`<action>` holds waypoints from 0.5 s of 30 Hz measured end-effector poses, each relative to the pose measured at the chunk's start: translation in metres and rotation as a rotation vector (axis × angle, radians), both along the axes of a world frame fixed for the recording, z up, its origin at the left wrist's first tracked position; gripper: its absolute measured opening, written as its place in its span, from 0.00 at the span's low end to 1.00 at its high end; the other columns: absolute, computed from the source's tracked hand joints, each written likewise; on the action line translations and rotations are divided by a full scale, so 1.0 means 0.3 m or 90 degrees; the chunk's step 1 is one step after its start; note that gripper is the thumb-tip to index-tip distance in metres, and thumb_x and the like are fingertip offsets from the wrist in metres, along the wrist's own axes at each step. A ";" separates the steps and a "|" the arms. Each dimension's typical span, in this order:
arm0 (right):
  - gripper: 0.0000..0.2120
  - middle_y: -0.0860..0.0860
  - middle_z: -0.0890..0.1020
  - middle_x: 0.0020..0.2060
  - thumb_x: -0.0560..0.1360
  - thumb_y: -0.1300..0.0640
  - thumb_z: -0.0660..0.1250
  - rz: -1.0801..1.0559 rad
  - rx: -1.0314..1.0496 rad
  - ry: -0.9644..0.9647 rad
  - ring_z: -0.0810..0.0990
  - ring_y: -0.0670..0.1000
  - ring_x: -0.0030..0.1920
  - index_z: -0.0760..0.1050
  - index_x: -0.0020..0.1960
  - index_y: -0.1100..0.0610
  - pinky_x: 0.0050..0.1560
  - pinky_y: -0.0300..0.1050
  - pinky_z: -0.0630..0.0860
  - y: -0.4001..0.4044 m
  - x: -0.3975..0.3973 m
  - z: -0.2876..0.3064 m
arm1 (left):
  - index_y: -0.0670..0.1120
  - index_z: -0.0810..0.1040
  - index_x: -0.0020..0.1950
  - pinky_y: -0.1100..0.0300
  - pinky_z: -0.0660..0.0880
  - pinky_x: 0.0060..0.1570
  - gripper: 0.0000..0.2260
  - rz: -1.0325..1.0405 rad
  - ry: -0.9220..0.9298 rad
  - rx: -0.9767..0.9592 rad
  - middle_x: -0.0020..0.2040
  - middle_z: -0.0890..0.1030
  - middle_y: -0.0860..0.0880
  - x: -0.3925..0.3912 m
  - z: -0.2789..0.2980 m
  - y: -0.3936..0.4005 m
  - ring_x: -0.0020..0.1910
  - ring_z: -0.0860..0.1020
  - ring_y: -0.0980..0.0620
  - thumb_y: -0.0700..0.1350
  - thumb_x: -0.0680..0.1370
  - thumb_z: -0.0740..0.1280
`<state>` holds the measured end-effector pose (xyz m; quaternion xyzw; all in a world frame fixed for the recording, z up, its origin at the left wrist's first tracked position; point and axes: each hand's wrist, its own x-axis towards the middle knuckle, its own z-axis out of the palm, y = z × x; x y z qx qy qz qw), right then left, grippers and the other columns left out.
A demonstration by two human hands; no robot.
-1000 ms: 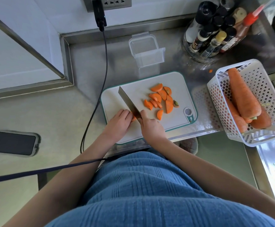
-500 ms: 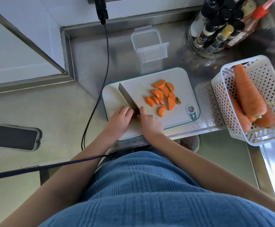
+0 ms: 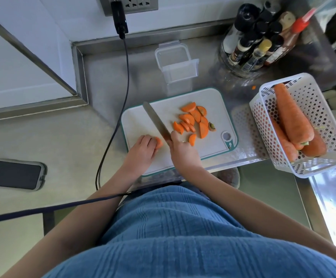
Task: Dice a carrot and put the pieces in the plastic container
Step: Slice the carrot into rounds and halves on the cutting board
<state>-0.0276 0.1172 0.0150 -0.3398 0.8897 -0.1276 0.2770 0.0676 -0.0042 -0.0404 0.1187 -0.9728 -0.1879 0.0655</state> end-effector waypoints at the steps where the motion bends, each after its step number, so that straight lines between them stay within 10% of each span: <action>1: 0.14 0.64 0.80 0.42 0.84 0.53 0.50 0.020 -0.002 -0.003 0.79 0.66 0.41 0.62 0.64 0.60 0.38 0.55 0.76 -0.001 0.014 0.001 | 0.36 0.77 0.44 0.53 0.77 0.36 0.12 0.003 0.000 0.005 0.40 0.77 0.40 -0.003 0.003 0.000 0.40 0.78 0.41 0.33 0.64 0.76; 15: 0.11 0.63 0.79 0.40 0.83 0.50 0.48 -0.002 0.018 -0.026 0.79 0.65 0.40 0.60 0.58 0.57 0.41 0.59 0.78 0.000 0.033 -0.052 | 0.36 0.76 0.47 0.50 0.78 0.37 0.11 0.025 -0.029 0.050 0.43 0.76 0.40 0.002 0.004 0.005 0.43 0.76 0.40 0.31 0.66 0.72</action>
